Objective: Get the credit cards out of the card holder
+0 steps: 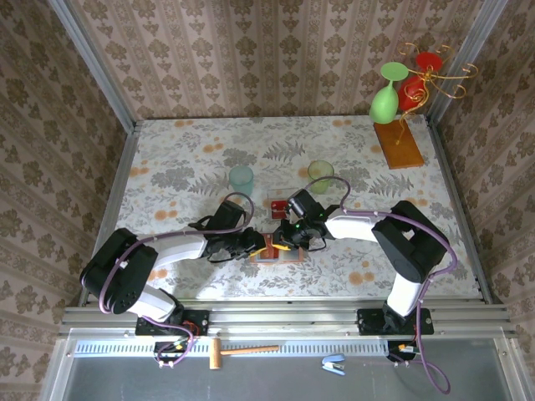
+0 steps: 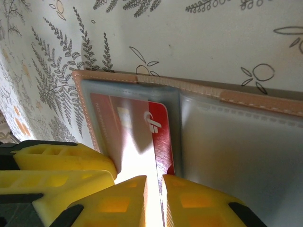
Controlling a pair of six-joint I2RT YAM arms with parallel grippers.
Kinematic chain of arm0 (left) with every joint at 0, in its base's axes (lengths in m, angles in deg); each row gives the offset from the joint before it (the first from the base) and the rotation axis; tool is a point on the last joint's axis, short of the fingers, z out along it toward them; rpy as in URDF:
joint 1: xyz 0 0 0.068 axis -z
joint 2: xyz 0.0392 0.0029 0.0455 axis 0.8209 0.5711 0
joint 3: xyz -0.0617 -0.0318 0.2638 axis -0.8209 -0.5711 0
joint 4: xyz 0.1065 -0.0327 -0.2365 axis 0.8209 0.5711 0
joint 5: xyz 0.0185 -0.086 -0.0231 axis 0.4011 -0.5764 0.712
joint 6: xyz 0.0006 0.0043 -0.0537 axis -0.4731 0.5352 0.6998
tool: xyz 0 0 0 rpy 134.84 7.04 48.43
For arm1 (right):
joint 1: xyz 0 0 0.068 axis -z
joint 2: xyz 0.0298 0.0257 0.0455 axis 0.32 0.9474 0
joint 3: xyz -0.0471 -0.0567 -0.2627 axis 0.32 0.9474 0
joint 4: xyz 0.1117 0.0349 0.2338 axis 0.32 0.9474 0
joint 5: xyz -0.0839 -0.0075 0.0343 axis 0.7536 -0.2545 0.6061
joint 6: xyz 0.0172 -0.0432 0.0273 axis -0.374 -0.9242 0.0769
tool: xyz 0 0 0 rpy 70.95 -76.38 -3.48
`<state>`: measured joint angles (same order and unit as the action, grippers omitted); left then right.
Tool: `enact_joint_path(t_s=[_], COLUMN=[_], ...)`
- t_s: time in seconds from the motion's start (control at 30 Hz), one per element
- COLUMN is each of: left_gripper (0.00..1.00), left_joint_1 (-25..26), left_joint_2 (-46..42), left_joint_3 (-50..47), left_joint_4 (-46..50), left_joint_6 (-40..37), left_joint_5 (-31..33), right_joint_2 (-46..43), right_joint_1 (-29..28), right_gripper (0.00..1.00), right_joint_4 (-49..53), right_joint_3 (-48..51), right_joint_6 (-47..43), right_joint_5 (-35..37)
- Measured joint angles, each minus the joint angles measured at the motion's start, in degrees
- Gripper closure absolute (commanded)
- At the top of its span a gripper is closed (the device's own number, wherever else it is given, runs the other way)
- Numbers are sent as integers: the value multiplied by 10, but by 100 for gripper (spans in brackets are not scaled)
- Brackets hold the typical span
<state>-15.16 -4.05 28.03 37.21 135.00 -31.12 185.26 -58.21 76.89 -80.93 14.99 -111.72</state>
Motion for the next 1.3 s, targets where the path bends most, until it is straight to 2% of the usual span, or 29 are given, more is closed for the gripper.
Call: enact_joint_path(t_s=[0.47,1.3], left_gripper=[77,76], left_joint_1=[0,0], left_joint_2=[0,0], left_joint_3=[0,6], left_joint_4=[0,10], left_joint_6=[0,0], left_joint_5=[0,0], right_joint_2=[3,2], right_joint_1=[0,0], right_gripper=[77,75], right_joint_4=[24,68], right_joint_3=[-12,-27], right_joint_6=[-18,-40], right_joint_5=[3,21])
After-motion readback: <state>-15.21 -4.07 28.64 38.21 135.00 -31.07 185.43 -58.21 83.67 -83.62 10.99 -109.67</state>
